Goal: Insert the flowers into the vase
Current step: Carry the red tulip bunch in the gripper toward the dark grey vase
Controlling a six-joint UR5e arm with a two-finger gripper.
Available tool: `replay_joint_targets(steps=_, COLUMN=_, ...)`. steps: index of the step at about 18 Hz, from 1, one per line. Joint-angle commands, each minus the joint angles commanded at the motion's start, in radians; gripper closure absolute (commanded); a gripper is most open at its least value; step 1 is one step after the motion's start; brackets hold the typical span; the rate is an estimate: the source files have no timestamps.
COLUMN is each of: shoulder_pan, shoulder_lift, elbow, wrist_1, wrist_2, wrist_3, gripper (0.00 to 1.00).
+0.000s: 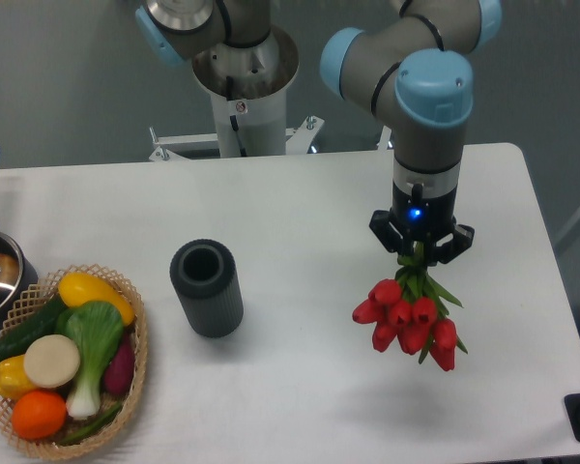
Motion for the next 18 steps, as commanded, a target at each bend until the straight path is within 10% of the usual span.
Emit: replay_joint_targets(steps=18, shoulder_pan=0.029, shoulder_lift=0.065, elbow=-0.026, wrist_1=0.170, wrist_2=-0.880, wrist_3=-0.160, gripper=1.00)
